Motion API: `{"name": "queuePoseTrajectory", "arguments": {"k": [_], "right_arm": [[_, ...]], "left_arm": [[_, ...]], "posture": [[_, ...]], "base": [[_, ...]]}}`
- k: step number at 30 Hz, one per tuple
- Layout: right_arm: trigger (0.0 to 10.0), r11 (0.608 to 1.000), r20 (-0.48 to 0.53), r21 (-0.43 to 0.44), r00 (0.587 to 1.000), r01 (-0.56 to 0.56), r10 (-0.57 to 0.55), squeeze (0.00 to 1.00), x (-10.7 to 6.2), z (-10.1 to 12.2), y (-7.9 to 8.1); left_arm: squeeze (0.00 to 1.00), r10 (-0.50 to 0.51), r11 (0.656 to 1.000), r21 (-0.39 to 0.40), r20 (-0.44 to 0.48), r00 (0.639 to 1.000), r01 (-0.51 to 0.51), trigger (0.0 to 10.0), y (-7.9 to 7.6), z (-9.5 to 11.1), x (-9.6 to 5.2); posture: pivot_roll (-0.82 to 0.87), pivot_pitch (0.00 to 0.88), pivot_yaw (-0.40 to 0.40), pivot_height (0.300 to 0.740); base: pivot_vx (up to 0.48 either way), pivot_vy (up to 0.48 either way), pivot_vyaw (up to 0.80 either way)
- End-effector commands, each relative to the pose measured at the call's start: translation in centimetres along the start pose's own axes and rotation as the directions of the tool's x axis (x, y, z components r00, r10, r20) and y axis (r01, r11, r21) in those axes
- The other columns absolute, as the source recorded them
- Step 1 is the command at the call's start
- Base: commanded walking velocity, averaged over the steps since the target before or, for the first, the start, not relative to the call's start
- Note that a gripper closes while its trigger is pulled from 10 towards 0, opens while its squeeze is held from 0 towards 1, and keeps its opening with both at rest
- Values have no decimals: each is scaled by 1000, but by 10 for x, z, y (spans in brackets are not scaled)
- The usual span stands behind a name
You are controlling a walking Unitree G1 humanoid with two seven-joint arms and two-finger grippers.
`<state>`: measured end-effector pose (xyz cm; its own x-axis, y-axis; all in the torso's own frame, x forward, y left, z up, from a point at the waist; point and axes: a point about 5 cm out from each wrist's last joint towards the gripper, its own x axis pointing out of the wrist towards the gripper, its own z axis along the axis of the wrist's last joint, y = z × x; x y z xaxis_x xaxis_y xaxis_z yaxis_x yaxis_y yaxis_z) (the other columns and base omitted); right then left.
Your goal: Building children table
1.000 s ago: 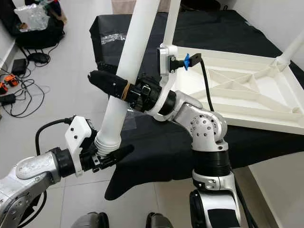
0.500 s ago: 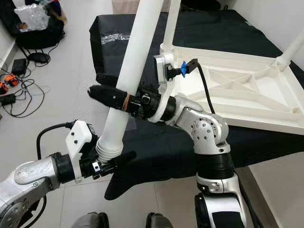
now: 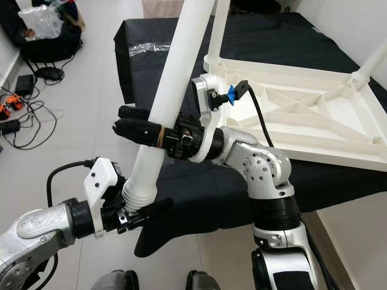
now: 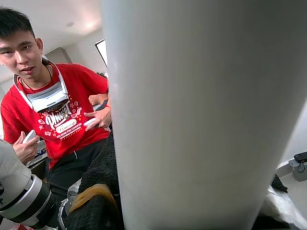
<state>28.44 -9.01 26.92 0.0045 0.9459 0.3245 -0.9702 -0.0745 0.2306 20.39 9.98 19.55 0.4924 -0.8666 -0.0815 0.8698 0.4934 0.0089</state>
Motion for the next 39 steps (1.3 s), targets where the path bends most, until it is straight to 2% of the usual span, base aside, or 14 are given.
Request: {"name": "queuePoseTrajectory", "arguments": {"k": [1, 9, 10, 16, 20, 21, 24, 26, 28, 33, 35, 37, 38, 39], "right_arm": [[0, 1000, 0, -18, 1000, -18, 18, 0, -1, 2, 4], [0, 1000, 4, -17, 1000, -19, 19, 0, -1, 2, 4], [0, 1000, 5, -17, 1000, -19, 20, 0, -1, 3, 4], [0, 1000, 8, -25, 1000, -6, 6, 0, -3, 5, 2], [0, 999, 21, -39, 999, 36, -35, 0, -9, 10, -5], [0, 997, 25, -50, 998, 58, -57, 0, -12, 12, -8], [0, 994, 29, -61, 995, 94, -92, 0, -16, 15, -12], [0, 979, 44, -89, 983, 182, -178, 0, -27, 21, -23], [0, 979, 44, -89, 983, 182, -178, 0, -27, 21, -23], [0, 928, 98, -154, 940, 339, -327, 0, -55, 41, -37], [0, 928, 98, -154, 940, 339, -327, 0, -55, 41, -37], [0, 884, 109, -195, 905, 425, -411, 0, -69, 48, -42], [0, 884, 109, -195, 905, 425, -411, 0, -69, 48, -42], [0, 847, 126, -224, 877, 481, -464, 0, -78, 53, -45]], "left_arm": [[0, -35, 999, -8, 0, 999, 35, 10000, -6, 1, 0], [0, 1, 1000, -9, -46, 999, -1, 10000, -3, -4, 1], [1000, 6, 1000, -8, -50, 999, -6, 10000, -3, -5, 1], [1000, 23, 1000, -4, -42, 999, -23, 10000, -1, -4, 0], [1000, 68, 997, 40, -56, 996, -66, 10000, 5, -4, -1], [0, 81, 996, 52, -60, 995, -78, 10000, 7, -4, -2], [0, 95, 994, 56, -60, 994, -91, 10000, 10, -3, -3], [0, 132, 990, 64, -52, 990, -129, 10000, 17, -1, -5], [0, 132, 990, 64, -52, 990, -129, 10000, 17, -1, -5], [0, 223, 972, 85, -55, 973, -218, 10000, 31, -3, -12], [0, 223, 972, 85, -55, 973, -218, 10000, 31, -3, -12], [0, 259, 963, 96, -71, 963, -252, 10000, 36, -7, -15], [0, 259, 963, 96, -71, 963, -252, 10000, 36, -7, -15], [0, 285, 955, 105, -78, 955, -276, 10000, 39, -9, -17]], "posture": [[54, 167, -26, 740], [54, 166, -27, 740], [54, 166, -27, 740], [55, 163, -28, 740], [55, 160, -28, 740], [55, 160, -28, 740], [54, 155, -25, 740], [56, 149, -30, 740], [56, 149, -30, 740], [58, 143, -32, 740], [58, 143, -32, 740], [57, 135, -33, 740], [57, 135, -33, 740], [57, 135, -33, 740]], "base": [[0, 0, 0], [0, 0, 0], [0, 0, 0], [0, 0, 0], [0, 0, 0], [0, 0, 0], [0, 0, 0], [0, 0, 0], [0, 0, 0], [0, 0, 0], [0, 0, 0], [0, 0, 0], [0, 0, 0], [0, 0, 0]]}}
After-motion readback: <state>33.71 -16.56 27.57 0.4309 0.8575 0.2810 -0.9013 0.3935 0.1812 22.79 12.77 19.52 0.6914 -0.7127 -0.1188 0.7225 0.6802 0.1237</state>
